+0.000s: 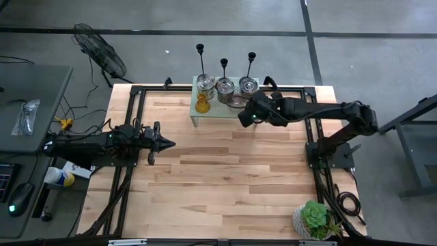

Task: Pick & Place candle stick holders
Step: Put the orange candle holder on the shelf

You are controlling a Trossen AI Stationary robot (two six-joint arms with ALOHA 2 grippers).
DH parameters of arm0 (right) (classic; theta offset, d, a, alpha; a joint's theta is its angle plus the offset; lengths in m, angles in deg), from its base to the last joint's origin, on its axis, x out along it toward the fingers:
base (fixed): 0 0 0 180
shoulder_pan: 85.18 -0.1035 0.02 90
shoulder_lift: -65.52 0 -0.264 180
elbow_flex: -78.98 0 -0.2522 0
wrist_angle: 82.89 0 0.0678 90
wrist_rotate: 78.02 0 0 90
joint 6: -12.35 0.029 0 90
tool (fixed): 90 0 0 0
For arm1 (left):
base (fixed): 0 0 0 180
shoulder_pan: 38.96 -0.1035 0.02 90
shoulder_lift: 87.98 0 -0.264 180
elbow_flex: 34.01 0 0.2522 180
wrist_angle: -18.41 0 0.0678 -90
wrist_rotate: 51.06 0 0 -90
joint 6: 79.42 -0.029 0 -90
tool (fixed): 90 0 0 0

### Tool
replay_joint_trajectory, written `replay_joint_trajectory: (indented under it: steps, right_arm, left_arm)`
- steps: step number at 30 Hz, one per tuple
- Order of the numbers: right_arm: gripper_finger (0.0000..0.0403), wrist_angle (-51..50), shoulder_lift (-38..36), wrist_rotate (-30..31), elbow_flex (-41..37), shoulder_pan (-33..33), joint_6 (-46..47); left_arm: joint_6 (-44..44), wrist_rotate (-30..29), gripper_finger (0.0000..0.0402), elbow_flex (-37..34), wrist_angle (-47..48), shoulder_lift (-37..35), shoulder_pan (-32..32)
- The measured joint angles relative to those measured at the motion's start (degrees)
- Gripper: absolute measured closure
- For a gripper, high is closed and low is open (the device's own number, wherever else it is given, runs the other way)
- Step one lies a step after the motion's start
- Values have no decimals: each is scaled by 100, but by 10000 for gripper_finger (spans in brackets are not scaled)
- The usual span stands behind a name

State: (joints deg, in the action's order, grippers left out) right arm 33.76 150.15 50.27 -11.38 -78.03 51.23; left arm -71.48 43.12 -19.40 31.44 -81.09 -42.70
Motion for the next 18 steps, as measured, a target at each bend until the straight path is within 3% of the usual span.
replay_joint_trajectory:
  steps: [18]
  right_arm:
    - [278,507,455,-332,0,457,4]
  left_arm:
    - [0,-12,402,0,4,1,-1]
